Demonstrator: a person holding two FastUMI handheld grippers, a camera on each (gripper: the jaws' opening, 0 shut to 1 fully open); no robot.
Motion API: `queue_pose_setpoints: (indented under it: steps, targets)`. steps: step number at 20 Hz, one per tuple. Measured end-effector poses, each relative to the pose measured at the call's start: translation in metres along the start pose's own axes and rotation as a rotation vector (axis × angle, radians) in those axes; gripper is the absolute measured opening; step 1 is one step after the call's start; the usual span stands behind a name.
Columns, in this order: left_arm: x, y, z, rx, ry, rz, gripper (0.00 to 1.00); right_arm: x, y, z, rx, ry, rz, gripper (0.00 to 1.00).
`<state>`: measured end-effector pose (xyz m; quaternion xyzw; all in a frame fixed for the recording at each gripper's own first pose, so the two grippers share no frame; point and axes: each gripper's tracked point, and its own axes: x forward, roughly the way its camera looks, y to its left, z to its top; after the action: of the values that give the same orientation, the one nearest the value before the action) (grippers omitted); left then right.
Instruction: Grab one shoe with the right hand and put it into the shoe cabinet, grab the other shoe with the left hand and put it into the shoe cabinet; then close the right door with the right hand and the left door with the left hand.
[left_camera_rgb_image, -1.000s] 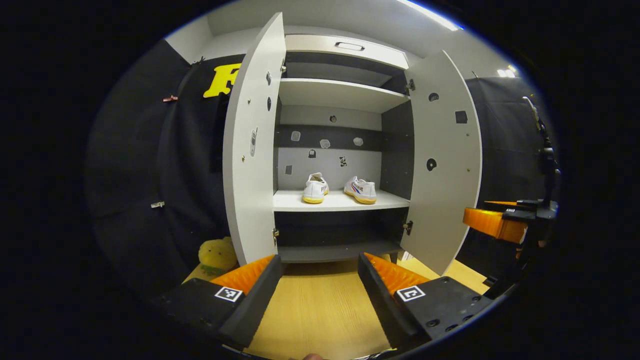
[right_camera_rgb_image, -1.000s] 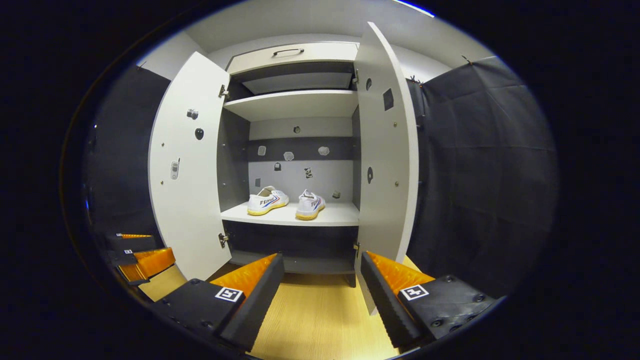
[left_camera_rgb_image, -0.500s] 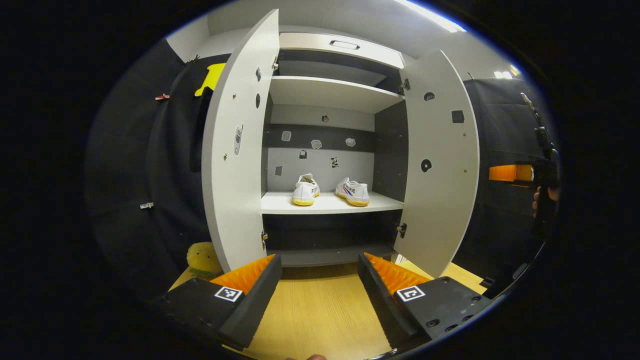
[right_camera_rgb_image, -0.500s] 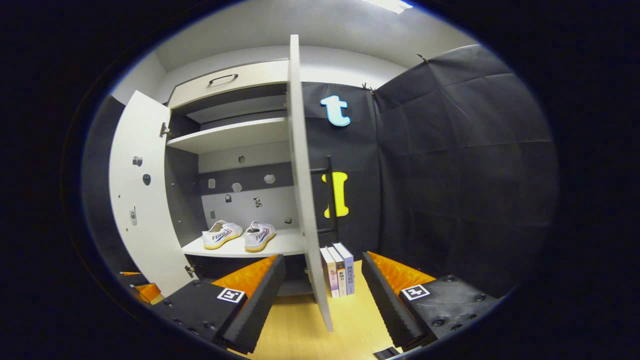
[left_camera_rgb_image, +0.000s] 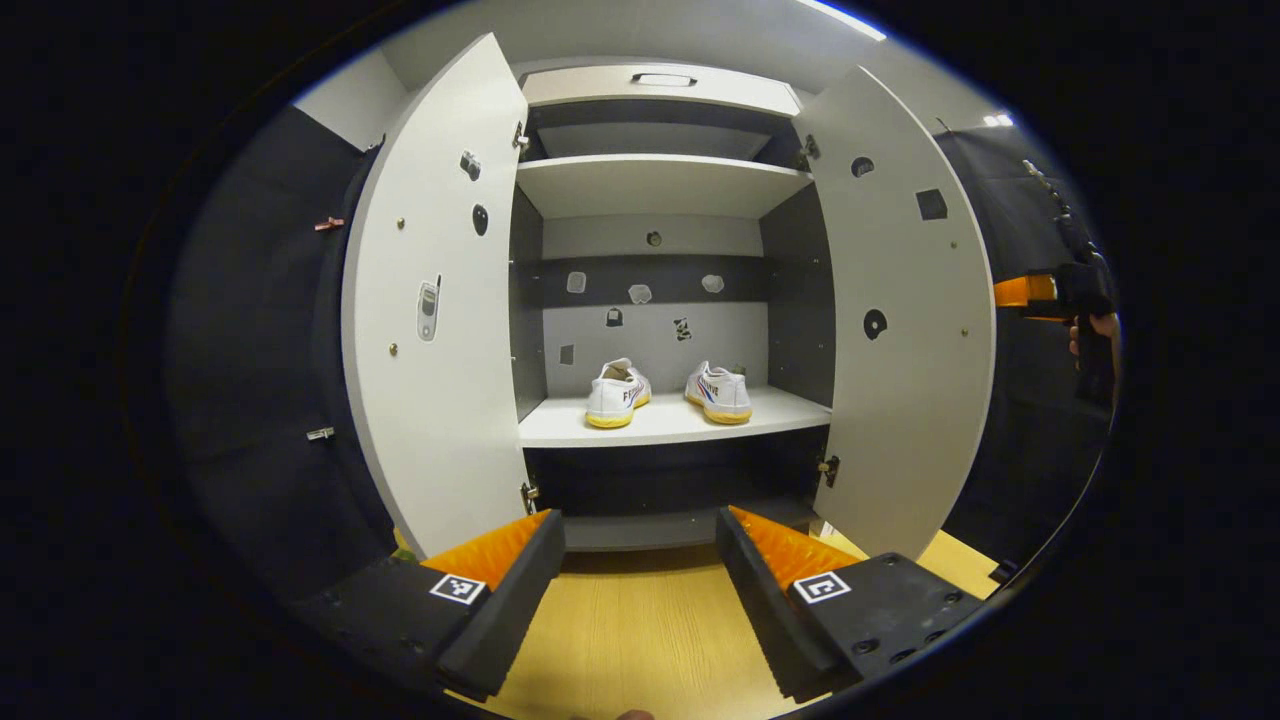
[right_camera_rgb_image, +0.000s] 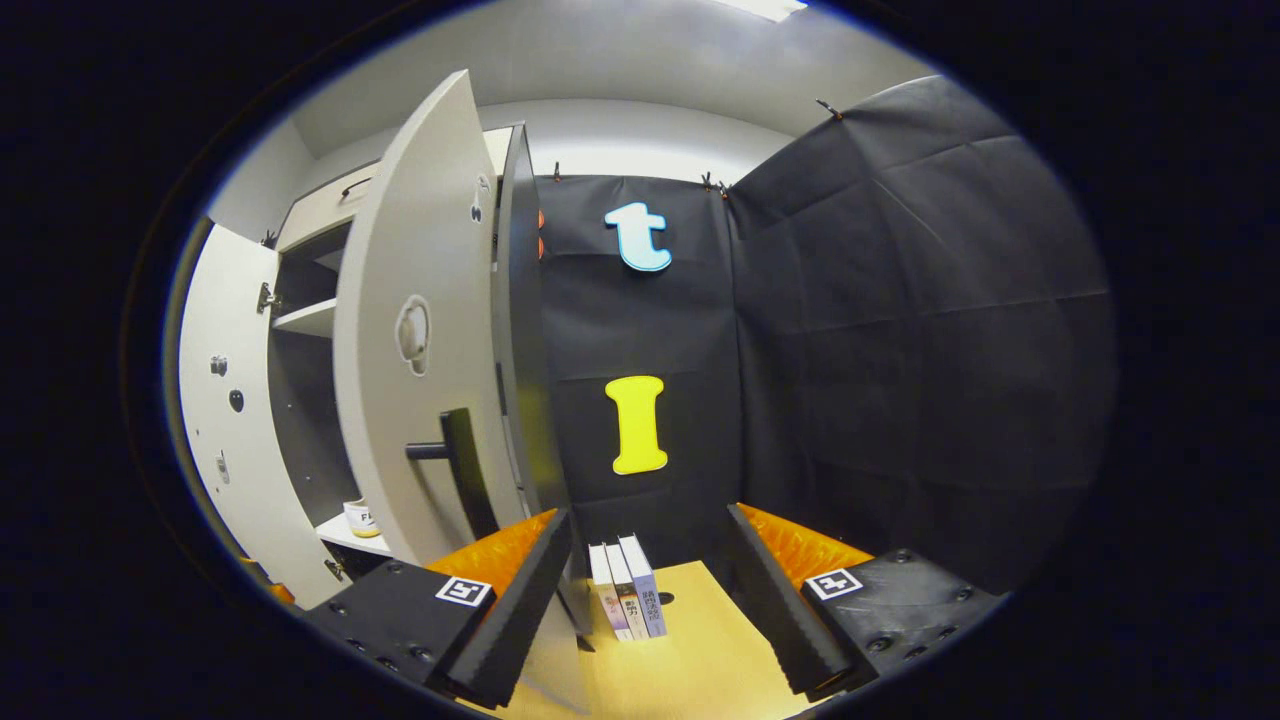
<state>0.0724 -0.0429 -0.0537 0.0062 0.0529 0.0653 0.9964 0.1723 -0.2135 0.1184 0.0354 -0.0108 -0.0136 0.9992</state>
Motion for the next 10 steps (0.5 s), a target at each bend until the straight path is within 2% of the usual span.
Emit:
queue_pose_setpoints:
  steps: [4, 5, 10]
  targets:
    - [0.005, -0.013, 0.006, -0.009, 0.008, 0.051, 0.96, 0.029, 0.015, -0.011, 0.004, 0.045, 0.102, 1.00]
    - [0.005, -0.014, 0.005, -0.008, 0.014, 0.065, 0.95, 0.030, 0.021, -0.012, -0.003, 0.055, 0.134, 0.98]
    - [0.003, -0.014, -0.004, -0.004, 0.042, 0.125, 0.96, 0.033, 0.028, -0.019, -0.040, 0.080, 0.183, 0.97]
